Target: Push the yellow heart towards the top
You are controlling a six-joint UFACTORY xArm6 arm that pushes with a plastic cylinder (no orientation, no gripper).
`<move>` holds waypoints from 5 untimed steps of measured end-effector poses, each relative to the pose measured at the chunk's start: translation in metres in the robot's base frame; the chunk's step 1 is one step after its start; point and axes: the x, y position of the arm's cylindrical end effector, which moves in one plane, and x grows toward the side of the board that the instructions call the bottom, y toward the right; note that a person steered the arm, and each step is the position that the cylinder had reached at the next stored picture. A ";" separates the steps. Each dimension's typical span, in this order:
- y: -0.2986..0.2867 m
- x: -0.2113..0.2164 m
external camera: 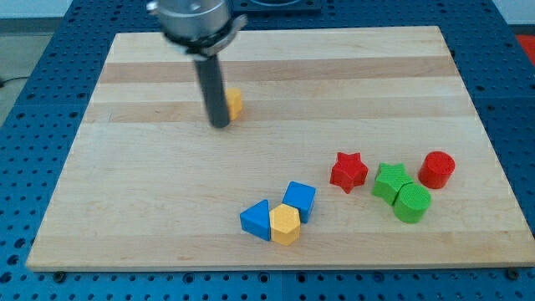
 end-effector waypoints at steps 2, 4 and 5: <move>0.036 -0.061; 0.260 -0.024; 0.303 0.064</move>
